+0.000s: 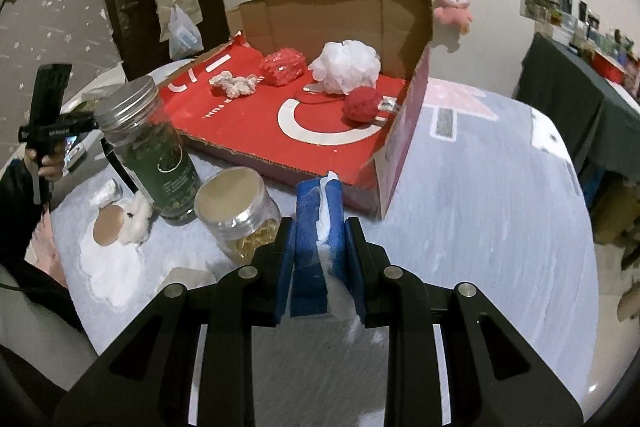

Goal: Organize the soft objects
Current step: 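Carry the black fuzzy item and blue packet into the cardboard box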

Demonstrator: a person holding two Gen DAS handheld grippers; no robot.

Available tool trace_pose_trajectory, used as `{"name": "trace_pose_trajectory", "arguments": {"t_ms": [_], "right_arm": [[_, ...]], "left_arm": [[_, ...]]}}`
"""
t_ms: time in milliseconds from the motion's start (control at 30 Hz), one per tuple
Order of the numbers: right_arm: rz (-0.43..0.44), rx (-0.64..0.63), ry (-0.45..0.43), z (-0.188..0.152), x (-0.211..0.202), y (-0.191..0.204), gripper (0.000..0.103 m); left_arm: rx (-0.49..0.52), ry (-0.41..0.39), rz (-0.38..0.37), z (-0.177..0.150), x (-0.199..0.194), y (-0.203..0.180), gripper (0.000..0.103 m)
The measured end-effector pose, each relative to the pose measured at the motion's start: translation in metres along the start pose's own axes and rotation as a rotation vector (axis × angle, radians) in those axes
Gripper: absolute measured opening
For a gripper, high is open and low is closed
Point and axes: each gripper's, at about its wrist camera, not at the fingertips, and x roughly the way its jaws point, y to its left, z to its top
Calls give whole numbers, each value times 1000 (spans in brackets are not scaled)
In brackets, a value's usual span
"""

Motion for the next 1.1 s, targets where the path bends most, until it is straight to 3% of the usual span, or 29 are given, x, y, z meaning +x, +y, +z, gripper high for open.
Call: {"name": "trace_pose_trajectory", "arguments": {"t_ms": [600,1100], "right_arm": [[79,-34,-9,68,14,-2,24],[97,-43,171,145,106,18,24]], "left_arm": [[85,56,-17,70,31,-38,22],[148,211,16,133,120,-69,22]]}}
